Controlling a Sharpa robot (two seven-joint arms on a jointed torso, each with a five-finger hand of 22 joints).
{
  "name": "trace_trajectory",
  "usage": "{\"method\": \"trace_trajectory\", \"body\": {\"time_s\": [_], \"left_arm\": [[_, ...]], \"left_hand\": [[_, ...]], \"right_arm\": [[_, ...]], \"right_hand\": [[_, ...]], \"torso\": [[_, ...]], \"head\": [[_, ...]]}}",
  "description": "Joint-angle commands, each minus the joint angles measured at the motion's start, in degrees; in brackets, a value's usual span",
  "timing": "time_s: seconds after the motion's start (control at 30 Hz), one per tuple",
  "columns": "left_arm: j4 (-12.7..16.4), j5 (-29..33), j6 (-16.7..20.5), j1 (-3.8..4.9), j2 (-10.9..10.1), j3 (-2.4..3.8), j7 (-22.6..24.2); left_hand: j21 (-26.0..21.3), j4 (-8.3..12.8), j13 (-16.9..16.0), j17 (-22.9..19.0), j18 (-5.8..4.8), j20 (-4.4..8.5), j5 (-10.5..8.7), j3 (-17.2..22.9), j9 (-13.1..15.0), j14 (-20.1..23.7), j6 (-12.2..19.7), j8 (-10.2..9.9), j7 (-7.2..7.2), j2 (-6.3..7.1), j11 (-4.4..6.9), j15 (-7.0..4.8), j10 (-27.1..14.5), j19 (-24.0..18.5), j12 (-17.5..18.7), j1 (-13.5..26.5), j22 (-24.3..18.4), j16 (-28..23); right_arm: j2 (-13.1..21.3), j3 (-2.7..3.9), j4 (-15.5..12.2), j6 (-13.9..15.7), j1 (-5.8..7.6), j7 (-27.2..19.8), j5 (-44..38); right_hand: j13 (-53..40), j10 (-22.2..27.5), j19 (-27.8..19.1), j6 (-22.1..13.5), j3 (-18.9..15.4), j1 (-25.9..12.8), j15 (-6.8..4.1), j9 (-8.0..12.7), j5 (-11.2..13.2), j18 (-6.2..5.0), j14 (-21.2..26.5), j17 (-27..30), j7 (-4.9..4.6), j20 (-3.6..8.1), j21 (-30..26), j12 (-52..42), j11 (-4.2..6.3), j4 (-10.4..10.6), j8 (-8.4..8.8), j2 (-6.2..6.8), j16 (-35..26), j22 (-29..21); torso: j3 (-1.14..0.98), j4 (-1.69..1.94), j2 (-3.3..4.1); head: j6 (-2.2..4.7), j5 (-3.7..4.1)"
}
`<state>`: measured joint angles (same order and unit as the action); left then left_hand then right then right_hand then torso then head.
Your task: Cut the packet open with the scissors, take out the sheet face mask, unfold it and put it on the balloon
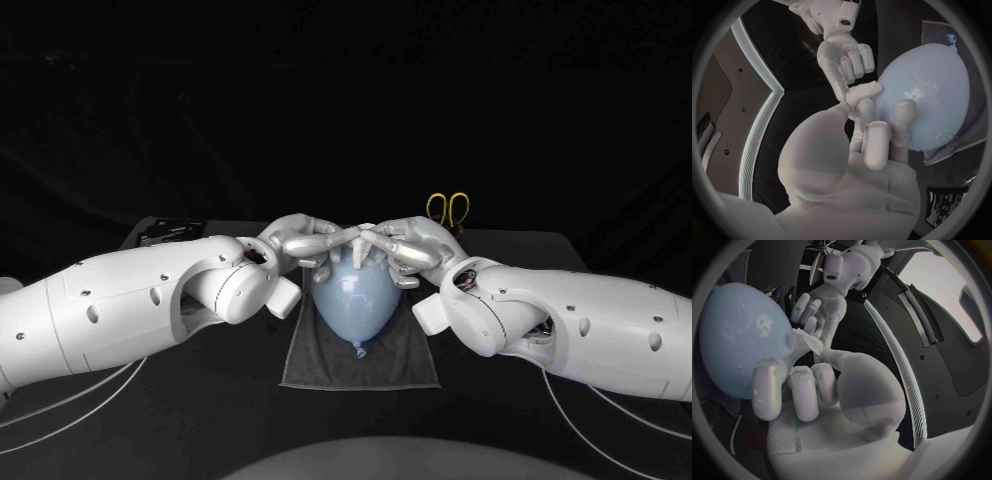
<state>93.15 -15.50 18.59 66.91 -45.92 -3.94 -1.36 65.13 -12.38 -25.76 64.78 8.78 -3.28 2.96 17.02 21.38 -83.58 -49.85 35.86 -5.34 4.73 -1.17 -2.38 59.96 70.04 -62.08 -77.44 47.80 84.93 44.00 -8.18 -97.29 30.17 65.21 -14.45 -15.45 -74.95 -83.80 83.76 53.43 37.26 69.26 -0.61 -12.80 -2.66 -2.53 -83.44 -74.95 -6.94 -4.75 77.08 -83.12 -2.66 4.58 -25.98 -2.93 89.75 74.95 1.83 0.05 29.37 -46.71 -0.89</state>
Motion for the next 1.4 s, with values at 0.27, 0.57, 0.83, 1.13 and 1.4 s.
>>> {"method": "trace_trajectory", "body": {"time_s": [0.27,0.57,0.83,1.13,1.4], "left_arm": [[0.58,0.32,-1.07,-0.03,-0.4,-0.02,1.65],[0.73,0.74,-1.08,-0.03,-0.86,-0.02,2.09],[0.81,0.88,-1.53,-0.03,-1.42,-0.02,2.13],[0.85,1.33,-2.18,-0.03,-1.97,-0.02,2.52],[0.82,1.62,-2.71,-0.03,-2.42,-0.02,2.75]], "left_hand": [[-0.19,1.15,0.0,-0.15,-0.69,0.45,-0.11,4.18,-0.45,0.28,0.11,0.46,0.26,-1.15,0.38,-0.38,-0.69,-0.69,0.39,-3.11,-0.81,0.06],[-0.06,5.65,0.35,-0.23,-0.64,0.16,-0.17,17.09,0.57,0.55,2.49,3.57,-0.63,-0.35,-0.26,0.12,-0.78,-1.3,1.72,-3.26,-0.76,-0.14],[-0.16,7.9,0.0,-0.54,-0.49,-0.09,-0.14,22.07,1.11,0.8,3.59,5.31,-0.93,0.66,-0.51,0.33,-0.97,-1.93,1.72,-0.28,-1.11,-0.31],[-0.21,9.51,-0.16,-0.79,-0.4,-0.22,-0.14,25.09,1.07,0.97,4.14,5.78,-1.28,0.81,-0.78,0.53,-1.44,-2.35,1.87,1.08,-1.37,-0.43],[-0.37,9.9,-0.21,-0.96,-0.33,-0.32,-0.14,26.05,0.99,1.08,4.4,5.85,-1.43,0.82,-0.93,0.66,-1.68,-2.66,1.93,1.88,-1.7,-0.49]], "right_arm": [[-0.02,0.12,0.29,0.49,0.08,-0.81,-0.77],[0.06,0.13,0.55,2.69,0.08,-1.11,-1.47],[0.22,0.13,0.57,4.75,0.08,-1.83,-1.87],[0.44,0.14,0.58,6.67,0.07,-2.36,-2.36],[0.66,0.14,0.61,7.95,0.07,-2.36,-2.96]], "right_hand": [[-8.17,-0.67,1.49,0.24,0.71,0.12,-0.87,-0.06,-0.11,-0.17,-6.56,-15.05,0.09,0.25,0.02,-0.22,0.34,-0.6,-0.39,-0.57,0.25,11.46],[-8.41,-0.91,1.63,0.45,1.02,0.09,-0.95,-0.3,-0.12,-0.09,-6.56,-15.05,0.23,0.28,0.42,-0.48,0.46,-1.12,-0.86,-0.51,0.25,11.57],[-8.71,-1.22,1.83,0.61,1.34,-0.03,-1.05,-0.57,-0.11,0.01,-6.56,-15.05,0.38,0.35,0.94,-0.78,0.6,-1.64,-1.39,-0.36,0.25,11.71],[-9.02,-1.54,2.01,0.75,1.86,-0.18,-1.18,-0.91,-0.12,0.09,-6.56,-15.05,0.57,0.46,1.37,-1.08,0.77,-2.28,-2.06,-0.22,0.25,11.82],[-9.38,-1.87,2.19,0.85,2.33,-0.37,-1.29,-1.21,-0.12,0.17,-6.56,-15.05,0.71,0.55,1.8,-1.42,0.9,-2.77,-2.68,-0.06,0.25,11.93]], "torso": [[0.03,-0.01,0.0],[0.0,0.01,0.01],[-0.03,-0.02,0.01],[-0.01,0.01,0.01],[0.0,0.02,0.0]], "head": [[-0.01,0.1],[-0.03,0.25],[-0.09,0.37],[-0.09,0.59],[-0.05,0.7]]}}
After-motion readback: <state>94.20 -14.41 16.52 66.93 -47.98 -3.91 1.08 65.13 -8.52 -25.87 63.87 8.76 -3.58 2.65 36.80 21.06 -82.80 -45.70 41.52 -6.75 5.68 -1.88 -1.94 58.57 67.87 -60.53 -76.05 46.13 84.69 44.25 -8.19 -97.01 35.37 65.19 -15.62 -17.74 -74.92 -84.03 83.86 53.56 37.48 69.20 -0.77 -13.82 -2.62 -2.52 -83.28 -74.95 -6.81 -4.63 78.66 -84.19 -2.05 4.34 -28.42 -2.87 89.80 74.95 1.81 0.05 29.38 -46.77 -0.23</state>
